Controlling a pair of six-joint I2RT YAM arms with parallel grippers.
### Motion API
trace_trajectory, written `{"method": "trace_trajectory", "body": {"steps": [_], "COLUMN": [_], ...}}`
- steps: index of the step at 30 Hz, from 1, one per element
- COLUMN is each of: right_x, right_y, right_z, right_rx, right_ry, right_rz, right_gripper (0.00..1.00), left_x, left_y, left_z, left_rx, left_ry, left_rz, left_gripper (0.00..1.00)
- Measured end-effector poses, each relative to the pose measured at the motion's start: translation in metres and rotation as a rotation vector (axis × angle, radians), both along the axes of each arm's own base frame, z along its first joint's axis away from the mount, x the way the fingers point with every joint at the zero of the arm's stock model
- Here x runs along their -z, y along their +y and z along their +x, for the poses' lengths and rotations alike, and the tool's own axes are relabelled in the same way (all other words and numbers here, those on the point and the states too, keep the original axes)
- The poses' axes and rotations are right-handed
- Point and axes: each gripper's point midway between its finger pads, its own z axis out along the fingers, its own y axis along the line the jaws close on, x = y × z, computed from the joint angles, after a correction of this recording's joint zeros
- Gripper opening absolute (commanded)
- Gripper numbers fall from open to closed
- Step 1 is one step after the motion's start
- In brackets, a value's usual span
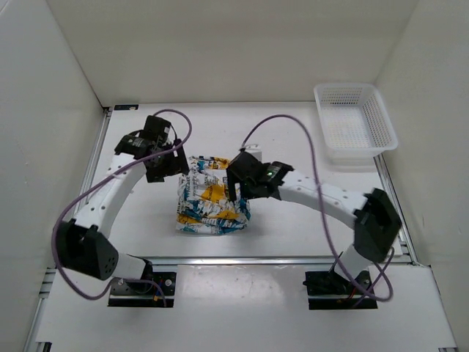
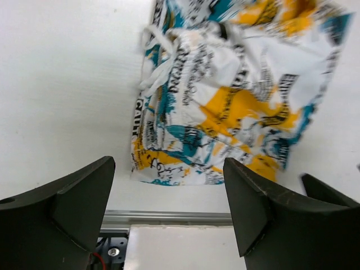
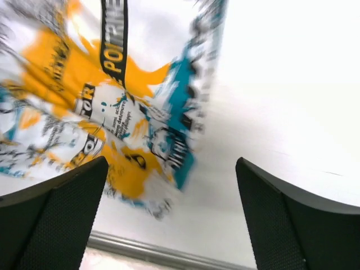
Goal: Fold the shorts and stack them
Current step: Fold the shorts
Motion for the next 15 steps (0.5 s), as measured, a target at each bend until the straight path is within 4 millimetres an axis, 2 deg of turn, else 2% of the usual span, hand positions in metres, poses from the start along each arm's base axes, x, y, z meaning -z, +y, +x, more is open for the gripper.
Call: {"method": "trace_trajectory", "body": {"steps": [2,5,7,11,15], "right_x": [-0.043,-0.103,-0.13,-0.158,-0.158], "right_y": [-0.019,-0.058,-0.091,-0.153,-0.201], "right_z": [0.006,0.012,0.009,-0.008,-0.033], "right_rx": [0.043,0.145,0.225,0.352,0.424], "right_ry": [-0.106,-0.261,-0.338,-0.422,-0.447], "right_rz": [0.012,0.022,0.011,-0.022,-0.038], "right_gripper": [1.0,1.0,1.0,1.0,1.0], "left_x": [-0.024,-0.06,-0.08,-0.12,-0.152], "left_y": [-0.001,-0.001,0.003,0.015,0.024], "left_z": [0.001,0.001,-0.004,-0.022,-0.042], "left_rx": [-0.004,-0.015,-0.034,-0.085,-0.128], "left_ry": [-0.068,-0.177,-0.243,-0.375,-0.498], "left_rz": [-0.025,-0.064,-0.081,-0.111,-0.162], "left_gripper": [0.9,0.9,0.9,0.92,0.93]}}
